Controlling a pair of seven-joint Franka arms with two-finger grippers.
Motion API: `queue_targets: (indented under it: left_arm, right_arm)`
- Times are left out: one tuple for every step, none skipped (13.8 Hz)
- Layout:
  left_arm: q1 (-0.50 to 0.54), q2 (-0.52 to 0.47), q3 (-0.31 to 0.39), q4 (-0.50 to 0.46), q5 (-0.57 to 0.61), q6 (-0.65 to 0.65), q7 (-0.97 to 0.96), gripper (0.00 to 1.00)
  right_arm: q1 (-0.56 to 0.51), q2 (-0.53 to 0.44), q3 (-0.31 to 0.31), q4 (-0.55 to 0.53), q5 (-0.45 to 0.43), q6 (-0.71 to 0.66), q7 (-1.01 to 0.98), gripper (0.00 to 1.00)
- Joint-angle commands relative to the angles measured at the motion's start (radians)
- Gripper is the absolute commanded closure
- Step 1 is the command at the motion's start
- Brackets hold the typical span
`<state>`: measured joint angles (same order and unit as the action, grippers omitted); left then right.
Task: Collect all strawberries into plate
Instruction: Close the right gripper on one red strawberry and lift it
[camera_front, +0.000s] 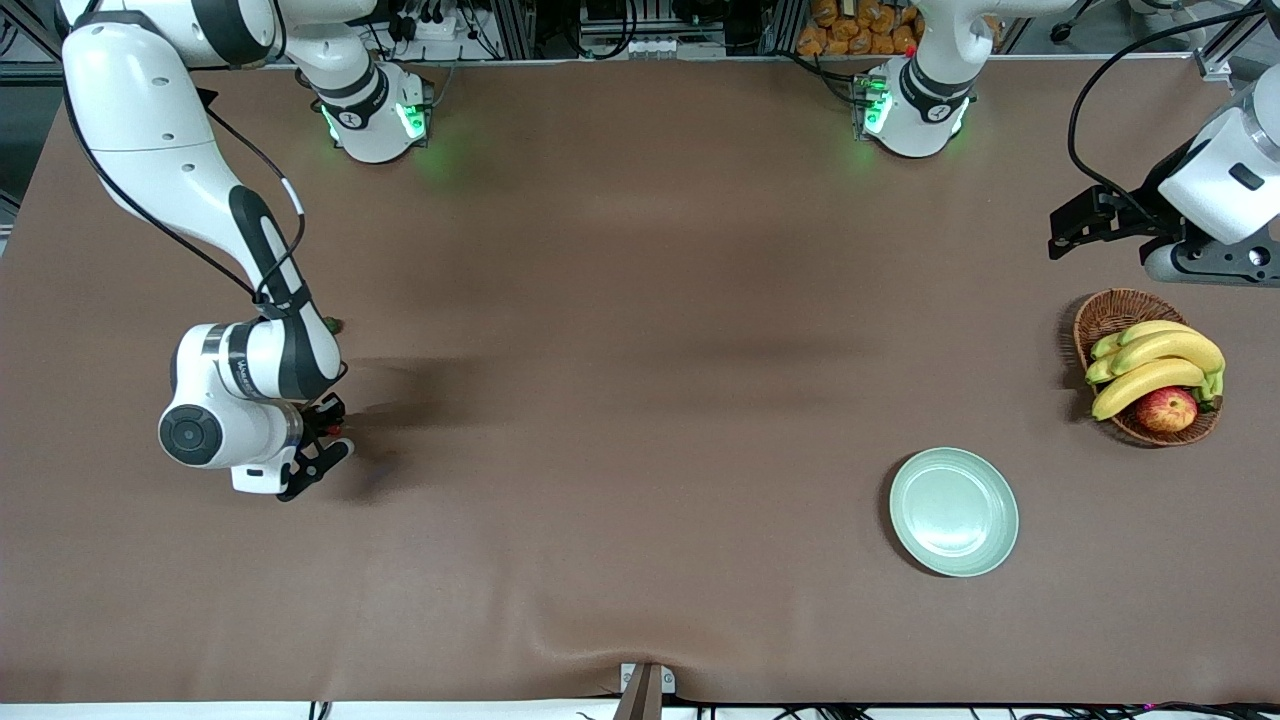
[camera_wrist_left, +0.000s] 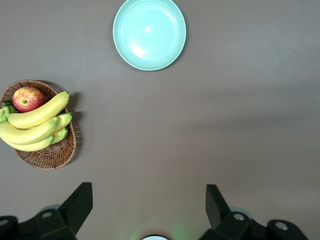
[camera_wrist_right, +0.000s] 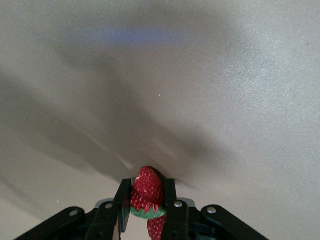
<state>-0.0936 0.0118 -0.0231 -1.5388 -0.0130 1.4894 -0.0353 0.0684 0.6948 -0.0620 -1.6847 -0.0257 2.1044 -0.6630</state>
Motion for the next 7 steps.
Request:
queue_targets:
  left_arm:
    - [0.005, -0.003, -0.001, 0.009, -0.004, -0.011, 0.02, 0.0]
    - [0.005, -0.003, -0.001, 0.011, -0.004, -0.011, 0.02, 0.0]
    - [0.006, -0.003, -0.003, 0.009, -0.004, -0.011, 0.02, 0.0]
    - [0.006, -0.003, -0.001, 0.009, -0.004, -0.011, 0.02, 0.0]
    - [0.006, -0.003, -0.003, 0.011, -0.004, -0.011, 0.02, 0.0]
    - [0.006, -0.003, -0.003, 0.012, -0.004, -0.011, 0.02, 0.0]
    - [0.005, -0.003, -0.003, 0.012, -0.004, -0.009, 0.02, 0.0]
  right_arm:
    - [-0.009, -0.006, 0.007, -0.003, 0.006, 0.012, -0.027, 0.98]
    - [-0.007, -0.006, 0.01, 0.011, 0.004, 0.019, -0.026, 0.99]
    - [-0.004, -0.006, 0.024, 0.045, 0.006, 0.019, -0.02, 1.0]
    - [-0.004, -0.006, 0.049, 0.074, 0.006, 0.022, -0.014, 1.0]
    - [-0.002, -0.006, 0.074, 0.101, 0.035, 0.02, 0.018, 1.0]
    - [-0.001, -0.006, 0.094, 0.111, 0.109, 0.022, 0.076, 1.0]
    - [0.01, -0.008, 0.114, 0.112, 0.191, 0.022, 0.12, 1.0]
